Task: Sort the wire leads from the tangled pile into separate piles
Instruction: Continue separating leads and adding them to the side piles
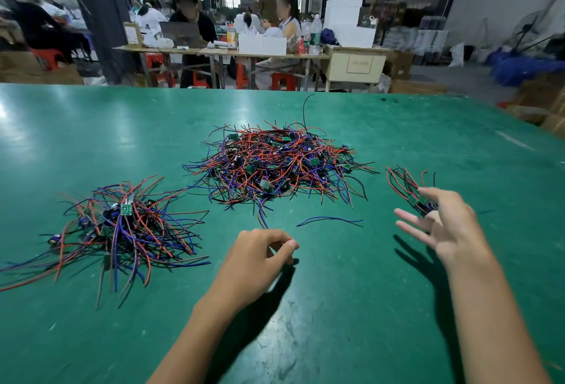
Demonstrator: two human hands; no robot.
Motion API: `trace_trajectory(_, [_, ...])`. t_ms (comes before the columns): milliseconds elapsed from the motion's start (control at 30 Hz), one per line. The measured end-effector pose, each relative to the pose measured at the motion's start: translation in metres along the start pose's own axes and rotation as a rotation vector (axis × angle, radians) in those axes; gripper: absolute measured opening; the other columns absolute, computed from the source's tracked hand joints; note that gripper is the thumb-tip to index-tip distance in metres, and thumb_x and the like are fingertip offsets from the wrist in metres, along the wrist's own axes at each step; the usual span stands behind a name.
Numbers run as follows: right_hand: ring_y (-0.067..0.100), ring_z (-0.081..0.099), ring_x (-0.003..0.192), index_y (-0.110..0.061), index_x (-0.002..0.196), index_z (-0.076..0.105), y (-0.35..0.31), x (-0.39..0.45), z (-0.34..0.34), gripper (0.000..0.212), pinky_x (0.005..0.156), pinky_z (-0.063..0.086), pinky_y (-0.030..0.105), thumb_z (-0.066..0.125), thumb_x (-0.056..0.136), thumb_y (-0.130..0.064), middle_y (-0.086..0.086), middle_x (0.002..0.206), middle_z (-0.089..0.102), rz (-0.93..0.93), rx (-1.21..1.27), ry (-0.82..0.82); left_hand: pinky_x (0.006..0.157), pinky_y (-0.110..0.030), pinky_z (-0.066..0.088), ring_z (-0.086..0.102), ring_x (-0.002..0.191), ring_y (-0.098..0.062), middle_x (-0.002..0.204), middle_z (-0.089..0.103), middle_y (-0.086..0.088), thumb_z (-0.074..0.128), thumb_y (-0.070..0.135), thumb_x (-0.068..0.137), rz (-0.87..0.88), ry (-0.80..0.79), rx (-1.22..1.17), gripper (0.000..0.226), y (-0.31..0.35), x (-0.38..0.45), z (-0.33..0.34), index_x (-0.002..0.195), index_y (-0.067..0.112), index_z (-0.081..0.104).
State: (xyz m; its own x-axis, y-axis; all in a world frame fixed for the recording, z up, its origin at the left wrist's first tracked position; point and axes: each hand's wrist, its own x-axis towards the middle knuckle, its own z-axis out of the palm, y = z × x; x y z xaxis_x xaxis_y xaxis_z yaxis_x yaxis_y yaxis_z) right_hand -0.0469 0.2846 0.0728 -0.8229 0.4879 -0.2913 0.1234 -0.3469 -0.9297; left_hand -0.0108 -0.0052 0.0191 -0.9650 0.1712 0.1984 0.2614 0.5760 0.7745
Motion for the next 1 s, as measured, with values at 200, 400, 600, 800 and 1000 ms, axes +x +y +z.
trace_trajectory(200, [0.047, 0.070, 0.100, -0.011, 0.142, 0.030, 0.005, -0.016, 0.002, 0.046, 0.087, 0.056, 0.051, 0.047, 0.099, -0.010, 0.036, 0.147, 0.035, 0.194, 0.364, -0.162, 0.077, -0.032, 0.057, 0.068, 0.065, -0.001, 0.071, 0.073, 0.016, 0.063, 0.035, 0.096, 0.007, 0.004, 0.019, 0.018, 0.000, 0.000, 0.000, 0.090, 0.025, 0.075])
trace_trajectory(400, [0.024, 0.076, 0.087, -0.013, 0.114, 0.052, 0.006, -0.024, 0.030, 0.016, 0.068, 0.060, 0.032, 0.054, 0.099, -0.017, 0.017, 0.114, 0.073, -0.090, 0.154, -0.302, 0.076, -0.032, 0.056, 0.067, 0.065, -0.004, 0.072, 0.072, 0.017, 0.062, 0.037, 0.096, 0.014, 0.008, 0.051, 0.018, -0.001, -0.001, 0.001, 0.091, 0.026, 0.075])
trace_trajectory(600, [0.018, 0.054, 0.117, -0.033, 0.122, 0.070, 0.064, -0.002, 0.061, 0.031, 0.095, 0.044, 0.032, 0.070, 0.091, -0.039, -0.002, 0.113, 0.065, -0.722, -1.349, -0.319, 0.076, -0.032, 0.053, 0.063, 0.074, -0.005, 0.080, 0.069, 0.018, 0.060, 0.039, 0.096, 0.020, 0.094, 0.153, 0.018, -0.008, 0.002, 0.002, 0.091, 0.029, 0.074])
trace_trajectory(800, [0.001, 0.060, 0.080, -0.031, 0.088, 0.076, 0.074, -0.009, 0.073, 0.005, 0.076, 0.044, 0.027, 0.072, 0.091, -0.034, -0.015, 0.084, 0.070, -0.745, -1.180, -0.389, 0.087, -0.032, 0.045, 0.055, 0.099, -0.011, 0.104, 0.066, 0.015, 0.062, 0.030, 0.096, -0.021, 0.379, 0.292, 0.017, -0.012, 0.007, 0.001, 0.110, 0.030, 0.070])
trace_trajectory(1000, [0.002, 0.062, 0.062, -0.029, 0.090, 0.073, 0.091, -0.059, 0.107, 0.017, 0.062, 0.047, 0.014, 0.086, 0.078, -0.028, -0.008, 0.079, 0.075, -0.690, -0.568, -0.857, 0.067, -0.022, 0.058, 0.072, 0.079, -0.014, 0.087, 0.078, -0.003, 0.065, 0.025, 0.096, -0.141, 0.287, -0.595, 0.016, -0.001, 0.010, -0.016, 0.097, 0.015, 0.079])
